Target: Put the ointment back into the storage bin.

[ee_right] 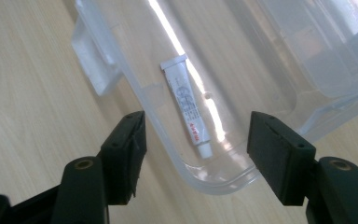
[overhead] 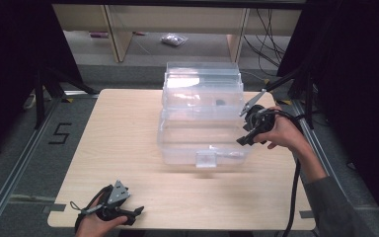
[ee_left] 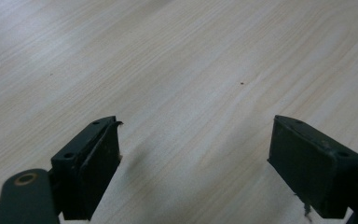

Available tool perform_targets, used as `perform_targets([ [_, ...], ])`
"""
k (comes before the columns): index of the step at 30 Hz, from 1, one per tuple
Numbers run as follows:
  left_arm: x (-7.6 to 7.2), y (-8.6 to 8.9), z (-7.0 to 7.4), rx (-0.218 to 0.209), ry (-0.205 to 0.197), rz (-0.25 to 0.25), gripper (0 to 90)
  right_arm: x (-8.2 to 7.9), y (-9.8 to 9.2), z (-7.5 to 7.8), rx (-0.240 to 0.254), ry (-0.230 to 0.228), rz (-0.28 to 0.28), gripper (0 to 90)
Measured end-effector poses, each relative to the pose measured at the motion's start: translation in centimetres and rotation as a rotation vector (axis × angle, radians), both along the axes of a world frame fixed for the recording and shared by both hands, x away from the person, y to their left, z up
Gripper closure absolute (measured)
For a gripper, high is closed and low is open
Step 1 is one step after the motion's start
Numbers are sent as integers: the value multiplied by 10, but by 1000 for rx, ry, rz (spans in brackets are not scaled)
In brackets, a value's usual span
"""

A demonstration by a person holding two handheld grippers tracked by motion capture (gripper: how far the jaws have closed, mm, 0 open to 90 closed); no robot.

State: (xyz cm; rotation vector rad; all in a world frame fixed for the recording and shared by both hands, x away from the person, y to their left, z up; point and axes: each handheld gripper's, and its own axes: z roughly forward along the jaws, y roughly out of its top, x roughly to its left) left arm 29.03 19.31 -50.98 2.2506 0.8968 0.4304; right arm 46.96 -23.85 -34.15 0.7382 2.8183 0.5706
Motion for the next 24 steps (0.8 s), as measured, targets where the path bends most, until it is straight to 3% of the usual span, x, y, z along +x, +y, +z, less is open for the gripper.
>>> perform_targets([
  [9,0,0,-1,-4,2,7,159,-15,-6,-2,51,-3,-51,320],
  [12,0,0,-1,-5,1,0,159,-15,-9,-3,62,-11,-27,319],
  [13,0,0,0,-3,5,11,159,-19,-11,-4,64,-5,-57,314],
  [16,-1,0,1,-3,4,-2,159,-19,-14,-7,68,-9,-50,311],
  [24,0,0,0,-1,0,3,159,-33,-23,-14,95,-10,-100,285],
])
